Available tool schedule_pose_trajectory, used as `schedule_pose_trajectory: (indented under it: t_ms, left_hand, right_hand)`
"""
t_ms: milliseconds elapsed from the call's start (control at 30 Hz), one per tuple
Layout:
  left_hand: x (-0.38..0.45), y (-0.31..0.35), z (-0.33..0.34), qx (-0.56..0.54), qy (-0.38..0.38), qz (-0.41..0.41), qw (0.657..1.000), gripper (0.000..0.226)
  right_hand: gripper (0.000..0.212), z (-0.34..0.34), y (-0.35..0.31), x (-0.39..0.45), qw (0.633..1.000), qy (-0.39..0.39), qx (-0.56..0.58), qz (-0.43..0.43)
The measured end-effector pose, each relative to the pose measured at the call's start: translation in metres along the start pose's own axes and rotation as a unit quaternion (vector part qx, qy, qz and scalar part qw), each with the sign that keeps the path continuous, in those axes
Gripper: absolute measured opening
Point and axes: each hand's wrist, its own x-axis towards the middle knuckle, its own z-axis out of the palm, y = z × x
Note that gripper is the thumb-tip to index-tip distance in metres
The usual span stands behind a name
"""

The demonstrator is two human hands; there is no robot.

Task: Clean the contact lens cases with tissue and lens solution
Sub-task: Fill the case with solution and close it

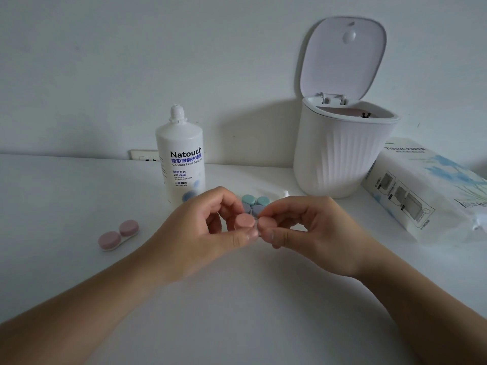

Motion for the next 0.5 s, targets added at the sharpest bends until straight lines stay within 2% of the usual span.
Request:
schedule_pose_trajectory:
  t_ms: [167, 367, 500]
  left_hand:
    - [-0.0018, 0.0027, -0.0013, 0.003, -0.027, 0.003, 1.000, 0.017]
    - [-0.0014, 0.0057, -0.0010, 0.009, 0.010, 0.000, 1.000, 0.037]
    - [-0.0020, 0.0019, -0.0011, 0.055, 0.014, 0.026, 0.998, 0.032]
  right_hand:
    - [0.027, 0.0004, 0.0003, 0.0004, 1.000, -0.001, 0.009, -0.004]
    - [0.029, 0.0009, -0.0001, 0.0004, 1.000, 0.003, 0.001, -0.003]
    - [0.026, 0.0008, 0.0001, 0.0005, 1.000, -0.004, -0.008, -0.005]
